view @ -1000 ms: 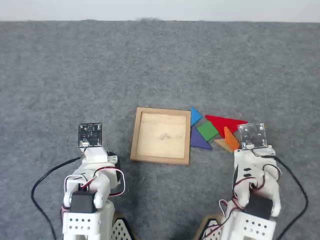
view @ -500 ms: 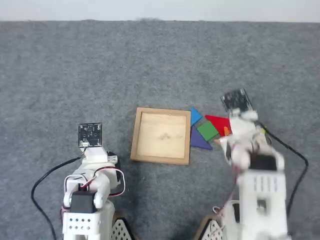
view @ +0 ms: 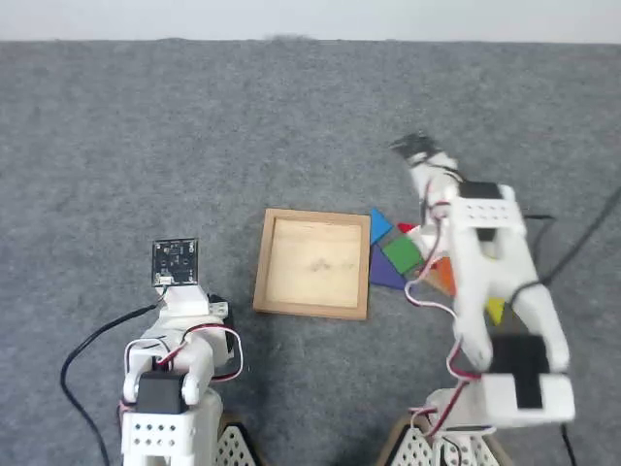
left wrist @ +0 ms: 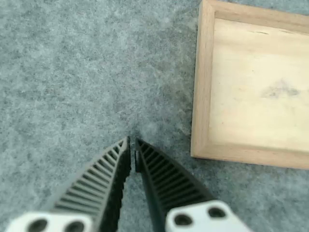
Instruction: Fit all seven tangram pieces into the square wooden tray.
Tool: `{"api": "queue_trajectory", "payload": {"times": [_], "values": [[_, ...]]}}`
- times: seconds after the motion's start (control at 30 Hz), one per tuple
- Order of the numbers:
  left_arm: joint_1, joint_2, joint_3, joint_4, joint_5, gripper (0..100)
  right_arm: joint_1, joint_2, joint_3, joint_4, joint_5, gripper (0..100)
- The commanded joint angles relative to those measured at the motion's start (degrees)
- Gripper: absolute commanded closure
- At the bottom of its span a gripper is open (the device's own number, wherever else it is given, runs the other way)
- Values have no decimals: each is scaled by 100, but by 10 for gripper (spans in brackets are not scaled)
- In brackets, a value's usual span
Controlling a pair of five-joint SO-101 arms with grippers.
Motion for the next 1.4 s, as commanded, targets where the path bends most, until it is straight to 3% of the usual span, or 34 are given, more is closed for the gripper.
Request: {"api": "queue_trajectory", "payload": {"times": [0.0,0.27,0.6,0.73,0.87,1.0,1.13,1.37], "values": [[-18,-114,-66,9,-62,986,-391,207,-589,365,941,707],[-18,-114,-66,9,-62,986,-303,831,-941,400,1741,706],[-18,-114,-66,9,-62,986,752,1851,-1530,268,1758,701],[-18,-114,-66,9,-62,986,804,2000,-1556,303,1908,634],[-18,-114,-66,9,-62,986,804,1956,-1591,734,2356,578],[-18,-114,-66,9,-62,986,936,1868,-1723,1138,2426,578],[-18,-114,-66,9,-62,986,866,1692,-1653,1490,3095,578],[-18,-114,-66,9,-62,986,857,1842,-1670,787,2426,578]]}}
